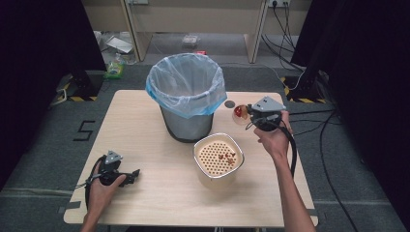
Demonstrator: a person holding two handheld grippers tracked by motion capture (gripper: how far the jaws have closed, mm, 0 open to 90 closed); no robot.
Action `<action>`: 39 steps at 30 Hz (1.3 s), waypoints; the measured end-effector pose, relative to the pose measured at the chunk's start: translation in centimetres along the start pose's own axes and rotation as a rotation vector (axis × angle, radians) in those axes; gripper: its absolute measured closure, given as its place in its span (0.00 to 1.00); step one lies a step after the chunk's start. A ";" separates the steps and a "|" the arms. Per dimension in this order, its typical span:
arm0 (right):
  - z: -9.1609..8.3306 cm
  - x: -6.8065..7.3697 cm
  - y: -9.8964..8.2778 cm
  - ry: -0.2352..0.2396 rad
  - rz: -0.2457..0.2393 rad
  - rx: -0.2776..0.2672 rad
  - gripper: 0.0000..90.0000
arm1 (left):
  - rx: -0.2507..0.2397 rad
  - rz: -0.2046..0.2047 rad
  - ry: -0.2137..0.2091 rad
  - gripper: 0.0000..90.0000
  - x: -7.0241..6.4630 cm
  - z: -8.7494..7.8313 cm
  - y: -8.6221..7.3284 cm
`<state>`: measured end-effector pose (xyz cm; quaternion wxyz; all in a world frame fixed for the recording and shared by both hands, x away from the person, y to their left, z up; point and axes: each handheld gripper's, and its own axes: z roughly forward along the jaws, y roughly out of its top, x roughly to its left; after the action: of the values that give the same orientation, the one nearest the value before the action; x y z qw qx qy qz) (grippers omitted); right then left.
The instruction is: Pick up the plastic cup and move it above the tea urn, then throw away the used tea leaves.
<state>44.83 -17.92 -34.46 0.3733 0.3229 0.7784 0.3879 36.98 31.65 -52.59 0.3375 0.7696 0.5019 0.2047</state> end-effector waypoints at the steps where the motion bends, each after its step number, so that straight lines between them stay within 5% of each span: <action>1: -0.2 0.2 0.0 -0.008 -0.009 -0.012 0.97 | 0.000 0.001 0.000 0.00 0.0 0.0 0.0; 12: -1.5 1.5 -0.7 -0.030 -0.005 -0.079 0.97 | 0.001 0.001 0.001 0.00 0.0 0.0 0.0; 19: -1.8 2.9 -1.0 -0.049 -0.054 -0.094 0.97 | 0.001 0.001 0.001 0.00 0.0 0.0 0.0; 24: -1.8 3.9 -1.0 -0.084 -0.108 -0.122 0.97 | 0.001 0.001 0.001 0.00 0.0 0.0 0.0; 29: -2.4 5.8 -1.0 -0.143 -0.224 -0.183 0.97 | 0.001 0.001 0.001 0.00 0.0 0.0 0.0; 37: -3.5 6.9 -1.3 -0.192 -0.286 -0.257 0.97 | 0.001 0.003 0.001 0.00 0.0 0.0 0.0; 39: -3.9 7.5 -1.6 -0.241 -0.328 -0.292 0.97 | 0.001 0.002 0.001 0.00 0.0 0.0 0.0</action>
<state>37.41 -14.22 -36.65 0.5639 0.1789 0.7060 0.3893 37.00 31.65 -52.58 0.3369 0.7700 0.5015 0.2053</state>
